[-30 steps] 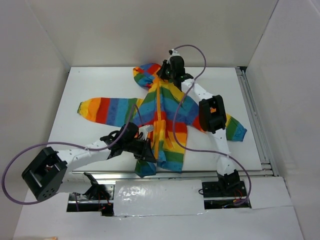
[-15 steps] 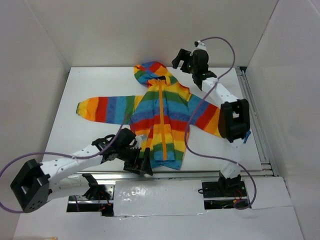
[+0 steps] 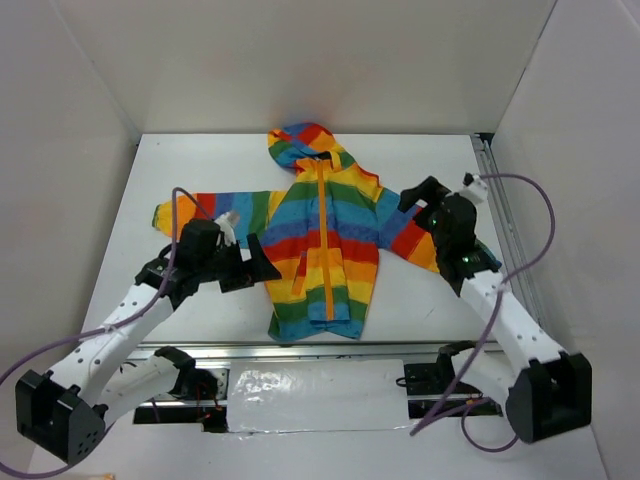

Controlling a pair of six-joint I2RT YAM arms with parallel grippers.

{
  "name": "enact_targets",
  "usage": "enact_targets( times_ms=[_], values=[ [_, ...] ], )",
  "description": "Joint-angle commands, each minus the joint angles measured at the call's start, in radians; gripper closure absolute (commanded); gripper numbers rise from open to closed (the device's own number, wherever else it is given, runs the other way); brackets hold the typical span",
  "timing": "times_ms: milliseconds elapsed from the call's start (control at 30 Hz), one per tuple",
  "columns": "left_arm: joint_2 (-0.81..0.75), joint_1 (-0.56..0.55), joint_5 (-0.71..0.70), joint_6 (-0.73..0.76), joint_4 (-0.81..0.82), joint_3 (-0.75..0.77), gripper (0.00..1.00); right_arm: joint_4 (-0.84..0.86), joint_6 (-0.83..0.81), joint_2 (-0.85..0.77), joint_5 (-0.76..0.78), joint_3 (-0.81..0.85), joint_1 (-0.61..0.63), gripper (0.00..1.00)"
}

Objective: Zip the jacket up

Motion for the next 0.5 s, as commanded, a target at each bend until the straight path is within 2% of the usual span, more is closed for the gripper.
enact_targets(
  times_ms=[0,167,467],
  values=[
    [-0.044,0.046,-0.060,0.039,0.007,0.049,0.01,-0.144,0.044,-0.166,0.196,-0.054,0.018,0.00],
    [-0.072,0.100,-0.064,0.054,0.020,0.029,0.01,-0.270,0.051,-0.347,0.336,-0.122,0.015,0.00],
    [-0.020,0.129,-0.036,0.072,0.024,0.034,0.01,-0.288,0.036,-0.536,0.339,-0.183,0.017,0.00]
  ],
)
